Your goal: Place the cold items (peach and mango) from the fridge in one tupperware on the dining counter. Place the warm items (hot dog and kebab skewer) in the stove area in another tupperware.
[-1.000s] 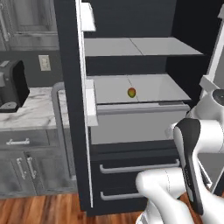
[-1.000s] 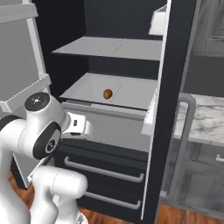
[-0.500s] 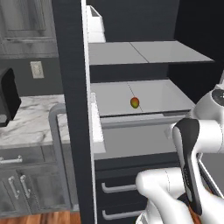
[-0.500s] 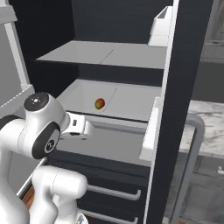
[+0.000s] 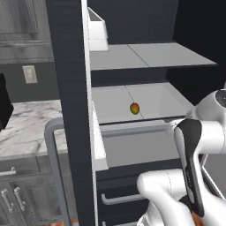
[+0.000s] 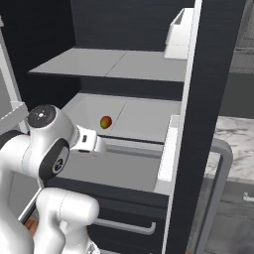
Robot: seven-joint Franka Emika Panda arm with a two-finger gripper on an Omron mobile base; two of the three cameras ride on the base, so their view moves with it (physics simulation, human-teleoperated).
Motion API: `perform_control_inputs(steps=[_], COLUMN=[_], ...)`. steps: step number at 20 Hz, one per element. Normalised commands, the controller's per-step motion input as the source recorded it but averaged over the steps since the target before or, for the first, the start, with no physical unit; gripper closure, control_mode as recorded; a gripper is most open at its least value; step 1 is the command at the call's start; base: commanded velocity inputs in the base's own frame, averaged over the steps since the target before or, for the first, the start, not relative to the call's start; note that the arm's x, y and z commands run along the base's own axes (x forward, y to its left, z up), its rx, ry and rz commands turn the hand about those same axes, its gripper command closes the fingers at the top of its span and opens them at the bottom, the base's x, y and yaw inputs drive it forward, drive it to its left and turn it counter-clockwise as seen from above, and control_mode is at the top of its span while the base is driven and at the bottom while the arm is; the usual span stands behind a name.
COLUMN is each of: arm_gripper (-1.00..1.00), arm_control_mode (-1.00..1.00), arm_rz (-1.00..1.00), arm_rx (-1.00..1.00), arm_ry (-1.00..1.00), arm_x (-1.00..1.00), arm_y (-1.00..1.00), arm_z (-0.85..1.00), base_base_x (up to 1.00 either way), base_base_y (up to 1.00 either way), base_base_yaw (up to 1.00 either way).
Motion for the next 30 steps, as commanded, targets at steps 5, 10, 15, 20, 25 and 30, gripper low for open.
perform_control_inputs(steps=[5,10,15,20,25,30], arm_gripper=[-1.00,-1.00,-1.00,-1.00,-1.00,-1.00], arm_control_mode=[-1.00,-1.00,-1.00,-1.00,-1.00,-1.00], arm_rz=[-0.05,-0.10,-0.10,0.00,0.00,0.04], arm_rx=[0.26,0.05,0.00,0.00,-0.01,-0.04], arm_ry=[-0.33,-0.03,0.01,0.08,0.11,0.13], arm_x=[0.25,0.42,0.56,0.69,0.75,0.86], arm_y=[0.35,0.30,0.29,0.05,0.00,0.00], arm_z=[0.07,0.16,0.02,0.00,-0.04,-0.40], base_base_x=[0.00,0.00,0.00,0.00,0.00,0.00], base_base_y=[0.00,0.00,0.00,0.00,0.00,0.00], base_base_yaw=[0.00,0.00,0.00,0.00,0.00,0.00])
